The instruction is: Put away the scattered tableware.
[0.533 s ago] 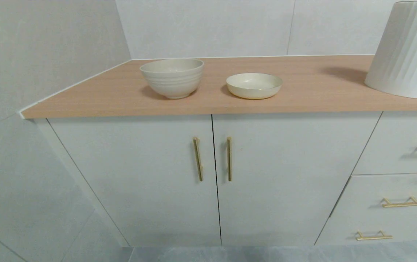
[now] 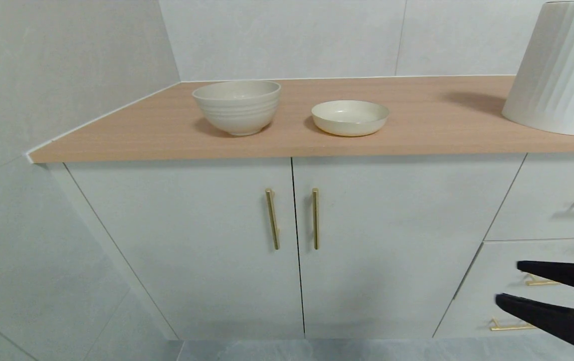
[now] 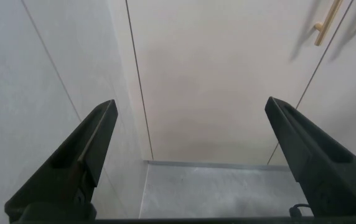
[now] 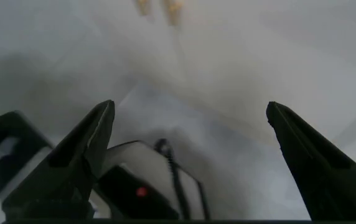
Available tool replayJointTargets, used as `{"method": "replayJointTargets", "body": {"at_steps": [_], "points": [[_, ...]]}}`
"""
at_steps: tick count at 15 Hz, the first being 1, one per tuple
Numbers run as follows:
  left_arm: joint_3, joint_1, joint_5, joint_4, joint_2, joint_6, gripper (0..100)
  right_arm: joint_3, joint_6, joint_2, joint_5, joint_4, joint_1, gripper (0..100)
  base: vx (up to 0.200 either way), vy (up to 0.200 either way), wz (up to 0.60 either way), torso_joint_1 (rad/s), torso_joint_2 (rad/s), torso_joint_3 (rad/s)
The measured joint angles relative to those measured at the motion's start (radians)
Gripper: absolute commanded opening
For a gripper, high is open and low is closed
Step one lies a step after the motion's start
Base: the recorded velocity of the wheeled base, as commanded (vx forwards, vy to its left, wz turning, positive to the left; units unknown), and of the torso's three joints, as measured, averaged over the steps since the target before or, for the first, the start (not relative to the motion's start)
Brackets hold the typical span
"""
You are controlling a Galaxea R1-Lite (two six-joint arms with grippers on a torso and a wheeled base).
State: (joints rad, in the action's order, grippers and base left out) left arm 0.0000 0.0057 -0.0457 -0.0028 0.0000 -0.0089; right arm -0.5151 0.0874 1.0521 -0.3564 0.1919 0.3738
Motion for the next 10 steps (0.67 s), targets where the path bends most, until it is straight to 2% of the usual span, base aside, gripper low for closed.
{"method": "replayJointTargets", "body": {"at_steps": [6, 10], "points": [[0.000, 0.000, 0.000, 0.000, 0.000, 0.000, 100, -0.226, 0.133, 0.462, -0.011, 0.303, 0.243, 100, 0.000, 0.000, 0.00, 0.000, 0.00, 0.000], [0.000, 0.000, 0.000, 0.000, 0.000, 0.000, 100, -0.348, 0.154, 0.658, -0.009, 0.378, 0.313, 100, 0.000, 0.000, 0.00, 0.000, 0.00, 0.000]]}}
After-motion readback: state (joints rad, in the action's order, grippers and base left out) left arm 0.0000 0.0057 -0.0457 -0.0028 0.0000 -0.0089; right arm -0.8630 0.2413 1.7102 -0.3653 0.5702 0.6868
